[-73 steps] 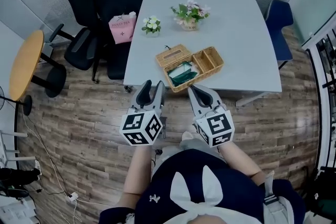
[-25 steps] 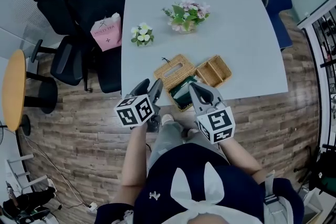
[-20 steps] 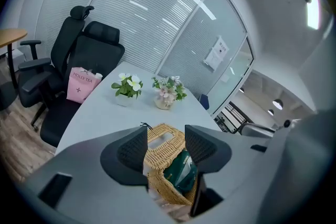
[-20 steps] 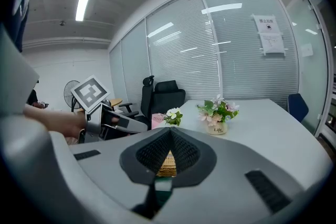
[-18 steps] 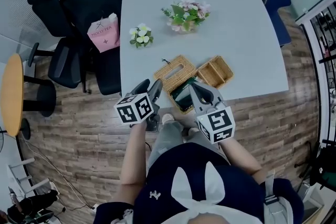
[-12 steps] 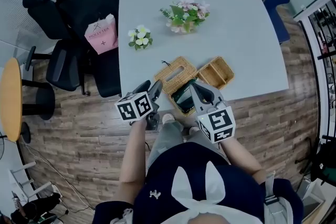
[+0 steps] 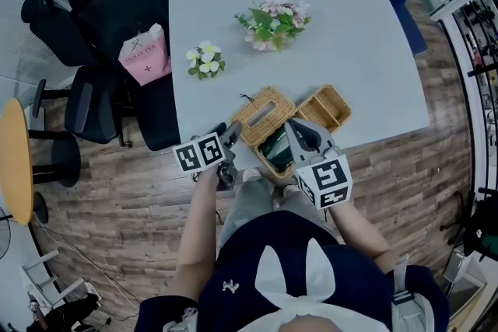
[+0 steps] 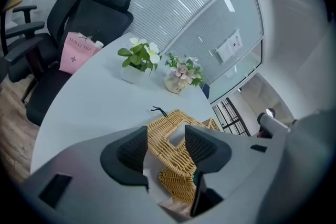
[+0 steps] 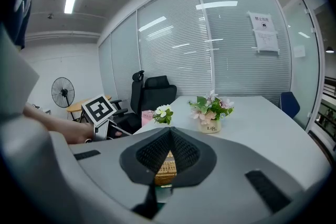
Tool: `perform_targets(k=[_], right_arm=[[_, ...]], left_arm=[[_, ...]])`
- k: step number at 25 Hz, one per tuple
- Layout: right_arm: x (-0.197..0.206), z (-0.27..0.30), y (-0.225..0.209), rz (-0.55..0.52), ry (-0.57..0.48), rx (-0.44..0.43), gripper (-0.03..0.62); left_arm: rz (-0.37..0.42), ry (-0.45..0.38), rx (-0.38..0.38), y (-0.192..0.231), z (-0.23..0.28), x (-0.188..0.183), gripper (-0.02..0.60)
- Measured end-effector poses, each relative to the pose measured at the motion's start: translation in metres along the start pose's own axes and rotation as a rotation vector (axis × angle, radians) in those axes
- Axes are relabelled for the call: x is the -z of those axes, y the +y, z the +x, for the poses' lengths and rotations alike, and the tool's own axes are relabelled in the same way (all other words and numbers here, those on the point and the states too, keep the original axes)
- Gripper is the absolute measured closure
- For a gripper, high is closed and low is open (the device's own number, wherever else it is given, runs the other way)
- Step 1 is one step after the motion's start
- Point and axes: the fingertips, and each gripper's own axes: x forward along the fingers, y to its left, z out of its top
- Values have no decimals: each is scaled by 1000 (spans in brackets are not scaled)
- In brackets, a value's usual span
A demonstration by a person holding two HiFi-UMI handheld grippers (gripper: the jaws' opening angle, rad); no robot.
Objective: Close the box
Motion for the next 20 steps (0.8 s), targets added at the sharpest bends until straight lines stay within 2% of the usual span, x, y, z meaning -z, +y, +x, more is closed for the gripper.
perform_targets(k=[6, 12, 20], right_arm=[[2, 5, -1, 16, 8, 29, 591], [7, 8, 5, 11, 32, 37, 591], [9, 14, 12, 13, 48, 40, 591]], left_arm=[[-88, 60, 32, 23, 20, 7, 368], [-227, 90, 142, 32, 36, 11, 368], [-357, 139, 215, 40, 52, 19, 368]])
